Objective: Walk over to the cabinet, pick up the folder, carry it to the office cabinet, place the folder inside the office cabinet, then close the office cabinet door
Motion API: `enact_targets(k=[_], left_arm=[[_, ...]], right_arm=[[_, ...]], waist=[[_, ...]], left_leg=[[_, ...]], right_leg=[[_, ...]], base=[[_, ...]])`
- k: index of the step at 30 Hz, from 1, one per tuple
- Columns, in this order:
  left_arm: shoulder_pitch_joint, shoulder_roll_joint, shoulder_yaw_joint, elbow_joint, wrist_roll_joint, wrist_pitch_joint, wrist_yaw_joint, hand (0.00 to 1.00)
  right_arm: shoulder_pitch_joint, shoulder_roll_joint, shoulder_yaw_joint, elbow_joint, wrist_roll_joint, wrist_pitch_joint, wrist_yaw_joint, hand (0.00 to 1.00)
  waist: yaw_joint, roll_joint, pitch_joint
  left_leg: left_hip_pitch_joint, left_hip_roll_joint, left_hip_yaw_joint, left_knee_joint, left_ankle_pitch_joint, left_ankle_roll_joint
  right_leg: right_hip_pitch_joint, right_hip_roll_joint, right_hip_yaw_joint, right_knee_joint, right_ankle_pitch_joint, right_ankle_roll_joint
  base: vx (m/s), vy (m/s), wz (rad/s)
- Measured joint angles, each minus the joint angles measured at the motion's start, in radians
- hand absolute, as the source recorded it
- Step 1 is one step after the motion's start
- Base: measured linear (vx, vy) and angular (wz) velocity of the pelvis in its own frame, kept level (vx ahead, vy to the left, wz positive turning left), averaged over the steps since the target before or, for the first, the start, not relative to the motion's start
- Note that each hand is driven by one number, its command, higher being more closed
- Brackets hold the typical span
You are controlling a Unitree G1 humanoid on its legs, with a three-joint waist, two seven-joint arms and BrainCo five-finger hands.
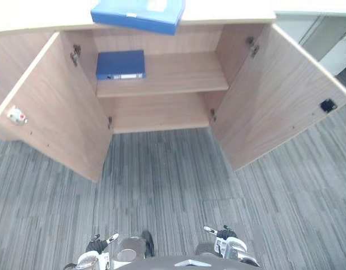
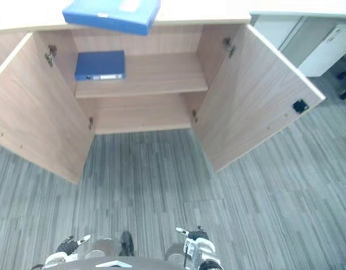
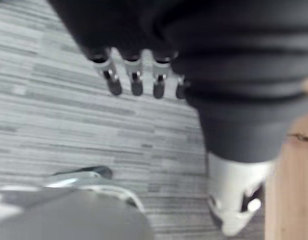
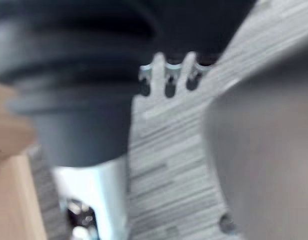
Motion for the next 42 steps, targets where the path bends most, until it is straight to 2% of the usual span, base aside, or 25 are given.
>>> enact_targets(k=[2, 4, 6, 7, 8, 9, 11, 12, 14, 15, 17, 18, 19, 21, 24, 26, 27, 29, 30, 33, 35, 38, 39, 40, 42], left_arm=[[-0.009, -0.001, -0.009, 0.000, -0.001, -0.001, 0.000, 0.00], [-0.027, -0.013, -0.008, 0.000, -0.002, -0.001, 0.001, 0.00], [-0.045, -0.030, -0.008, 0.000, -0.002, -0.003, 0.001, 0.00], [-0.045, -0.036, -0.009, 0.000, -0.001, -0.004, 0.000, 0.00], [-0.040, -0.037, -0.008, 0.000, -0.003, -0.004, -0.001, 0.00], [-0.046, -0.067, 0.014, 0.004, -0.001, -0.004, -0.001, 0.00], [-0.045, -0.092, 0.026, 0.002, 0.001, -0.005, -0.001, 0.00], [-0.046, -0.111, 0.038, 0.003, 0.002, -0.005, -0.001, 0.00], [-0.047, -0.117, 0.060, -0.005, 0.019, -0.005, -0.004, 0.00], [-0.047, -0.117, 0.083, -0.012, 0.019, -0.005, -0.006, 0.00], [-0.042, -0.121, 0.120, -0.038, 0.018, -0.008, -0.007, 0.00], [-0.043, -0.122, 0.131, -0.050, 0.018, -0.009, -0.005, 0.00], [-0.043, -0.124, 0.129, -0.053, 0.018, -0.012, -0.004, 0.00], [-0.042, -0.128, 0.129, -0.081, 0.018, -0.014, -0.003, 0.00], [-0.045, -0.137, 0.129, -0.086, 0.017, -0.016, -0.003, 0.00], [-0.038, -0.137, 0.131, -0.077, 0.016, -0.016, -0.002, 0.00], [-0.035, -0.129, 0.132, -0.077, 0.017, -0.015, -0.002, 0.00], [-0.029, -0.109, 0.132, -0.074, 0.018, -0.013, -0.003, 0.00], [-0.030, -0.106, 0.131, -0.070, 0.018, -0.014, -0.003, 0.00], [-0.035, -0.092, 0.090, -0.035, 0.018, -0.008, -0.003, 0.00], [-0.036, -0.089, 0.067, -0.034, 0.017, -0.006, -0.003, 0.00], [-0.035, -0.089, 0.062, -0.034, 0.017, -0.006, -0.002, 0.00], [-0.030, -0.085, 0.063, -0.036, 0.017, -0.007, -0.002, 0.00], [-0.030, -0.080, 0.066, -0.036, 0.017, -0.009, -0.002, 0.00], [-0.030, -0.120, 0.078, -0.002, 0.017, -0.009, -0.001, 0.00]], right_arm=[[-0.003, -0.001, 0.002, -0.015, 0.000, -0.004, -0.001, 0.00], [-0.008, 0.002, 0.004, -0.028, 0.001, -0.009, 0.000, 0.00], [-0.016, 0.002, 0.004, -0.035, 0.001, -0.015, -0.001, 0.00], [-0.015, 0.003, 0.003, -0.034, 0.002, -0.015, -0.001, 0.00], [-0.003, 0.008, 0.005, -0.032, 0.001, -0.014, -0.001, 0.00], [-0.011, -0.004, -0.002, -0.035, 0.008, -0.018, -0.001, 0.00], [-0.008, -0.013, -0.009, -0.041, 0.010, -0.018, 0.001, 0.00], [-0.006, -0.014, -0.015, -0.050, 0.009, -0.018, 0.000, 0.00], [0.005, -0.008, -0.017, -0.052, 0.010, -0.014, 0.000, 0.00], [0.019, -0.008, 0.004, -0.057, 0.009, -0.014, 0.000, 0.00], [0.024, -0.012, 0.026, -0.054, 0.010, -0.012, -0.001, 0.00], [0.029, -0.014, 0.040, -0.053, 0.010, -0.006, -0.001, 0.00], [0.029, -0.013, 0.040, -0.051, 0.010, -0.002, -0.001, 0.00], [0.033, -0.013, 0.039, -0.052, 0.010, 0.004, -0.002, 0.00], [0.029, -0.009, 0.040, -0.053, 0.010, 0.003, -0.002, 0.00], [0.042, -0.004, 0.040, -0.052, 0.010, 0.004, -0.002, 0.00], [0.046, 0.007, 0.039, -0.053, 0.009, 0.004, -0.003, 0.00], [0.073, 0.028, 0.027, -0.053, 0.005, 0.004, -0.001, 0.00], [0.072, 0.033, 0.023, -0.053, 0.001, 0.004, -0.001, 0.00], [0.056, 0.028, 0.033, -0.071, -0.012, 0.003, 0.001, 0.00], [0.056, 0.030, 0.039, -0.086, -0.035, 0.003, 0.001, 0.00], [0.060, 0.030, 0.039, -0.092, -0.040, 0.003, 0.001, 0.00], [0.062, 0.033, 0.040, -0.090, -0.040, 0.005, 0.001, 0.00], [0.066, 0.039, 0.040, -0.086, -0.040, 0.004, 0.001, 0.00], [0.060, 0.007, 0.037, -0.063, -0.040, 0.003, 0.001, 0.00]], waist=[[-0.005, 0.003, 0.003], [-0.010, 0.005, 0.004], [-0.023, 0.011, 0.007], [-0.029, 0.005, 0.008], [-0.028, -0.022, 0.006], [-0.015, 0.013, 0.008], [-0.018, 0.046, -0.002], [-0.025, 0.061, -0.002], [-0.027, 0.063, 0.001], [-0.026, 0.060, 0.003], [-0.009, 0.061, 0.007], [0.000, 0.052, 0.012], [0.007, 0.051, 0.012], [0.031, 0.049, 0.012], [0.043, 0.046, 0.010], [0.048, 0.038, -0.021], [0.046, 0.028, -0.034], [0.050, -0.018, -0.068], [0.057, -0.022, -0.069], [0.040, -0.007, -0.058], [0.033, -0.008, -0.059], [0.019, -0.010, -0.060], [0.020, -0.020, -0.067], [0.023, -0.041, -0.075], [0.031, 0.029, -0.090]], left_leg=[[0.096, 0.000, 0.001, -0.056, 0.000, -0.001], [0.143, 0.004, 0.000, -0.086, 0.000, -0.001], [0.171, 0.017, -0.021, -0.113, -0.008, -0.016], [0.201, 0.010, -0.036, -0.130, -0.022, -0.048], [0.222, -0.011, -0.054, -0.137, -0.033, -0.070], [0.265, 0.022, -0.064, -0.151, -0.047, -0.101], [0.267, 0.046, -0.063, -0.145, -0.042, -0.114], [0.261, 0.067, -0.064, -0.104, -0.043, -0.117], [0.207, 0.117, -0.073, 0.083, -0.046, -0.128], [0.108, 0.168, -0.091, 0.336, -0.032, -0.155], [-0.039, 0.232, -0.099, 0.634, -0.047, -0.160], [-0.122, 0.245, -0.100, 0.696, -0.059, -0.148], [-0.151, 0.243, -0.096, 0.690, -0.062, -0.144], [-0.224, 0.219, -0.073, 0.517, -0.081, -0.131], [-0.245, 0.169, -0.120, 0.274, -0.053, -0.131], [-0.220, 0.135, -0.130, 0.161, 0.088, -0.071], [-0.211, 0.126, -0.111, 0.161, 0.078, -0.063], [-0.185, 0.114, -0.032, 0.173, 0.022, -0.045], [-0.165, 0.111, -0.014, 0.171, 0.016, -0.034], [-0.020, 0.078, 0.004, 0.100, -0.009, 0.006], [0.059, 0.073, -0.006, 0.056, -0.012, 0.011], [0.100, 0.076, -0.048, 0.024, -0.012, 0.010], [0.107, 0.063, -0.060, 0.019, -0.013, -0.021], [0.107, 0.048, -0.071, 0.017, -0.019, -0.032], [0.107, 0.097, -0.088, 0.008, -0.031, -0.075]], right_leg=[[-0.062, 0.011, -0.104, 0.000, -0.095, -0.044], [-0.129, 0.050, -0.179, -0.118, -0.133, -0.077], [-0.172, 0.109, -0.209, -0.307, -0.103, -0.091], [-0.174, 0.149, -0.206, -0.453, -0.016, -0.110], [-0.161, 0.157, -0.192, -0.552, 0.115, -0.132], [-0.162, 0.182, -0.183, -0.506, 0.117, -0.183], [-0.151, 0.201, -0.198, -0.511, 0.060, -0.172], [-0.134, 0.218, -0.209, -0.514, 0.026, -0.169], [-0.065, 0.244, -0.221, -0.541, -0.009, -0.170], [-0.005, 0.261, -0.232, -0.579, -0.022, -0.170], [0.065, 0.293, -0.232, -0.619, -0.039, -0.178], [0.104, 0.302, -0.230, -0.636, -0.050, -0.177], [0.123, 0.302, -0.226, -0.644, -0.053, -0.173], [0.179, 0.301, -0.177, -0.669, -0.066, -0.158], [0.205, 0.286, -0.116, -0.679, -0.087, -0.125], [0.216, 0.269, -0.039, -0.680, -0.113, -0.090], [0.217, 0.255, -0.023, -0.681, -0.117, -0.081], [0.210, 0.215, 0.012, -0.654, -0.129, -0.061], [0.201, 0.207, 0.019, -0.623, -0.128, -0.051], [0.048, 0.148, 0.010, -0.197, -0.108, 0.012], [-0.006, 0.123, -0.032, -0.099, -0.153, -0.023], [-0.047, 0.127, -0.045, -0.222, -0.169, -0.048], [-0.044, 0.140, -0.028, -0.389, -0.082, -0.063], [-0.045, 0.137, -0.017, -0.457, -0.026, -0.078], [-0.003, 0.175, -0.042, -0.503, -0.040, -0.093]], base=[[0.36, 0.043, 0.23], [0.40, -0.031, 0.29], [0.38, -0.091, 0.51], [0.43, -0.144, 0.53], [0.52, -0.182, 0.32], [0.50, -0.198, 0.08], [0.38, -0.177, 0.00], [0.36, -0.204, 0.10], [0.35, -0.206, 0.25], [0.33, -0.176, 0.28], [0.34, -0.141, 0.01], [0.29, -0.070, -0.16], [0.23, -0.037, -0.25], [0.29, 0.011, -0.51], [0.34, 0.133, -0.77], [0.36, 0.240, -0.85], [0.40, 0.266, -0.67], [0.42, 0.243, -0.67], [0.45, 0.254, -0.86], [0.31, 0.155, -0.45], [0.28, 0.043, 0.11], [0.27, -0.080, 0.45], [0.24, -0.140, 0.54], [0.26, -0.160, 0.29], [0.29, -0.173, 0.10]])
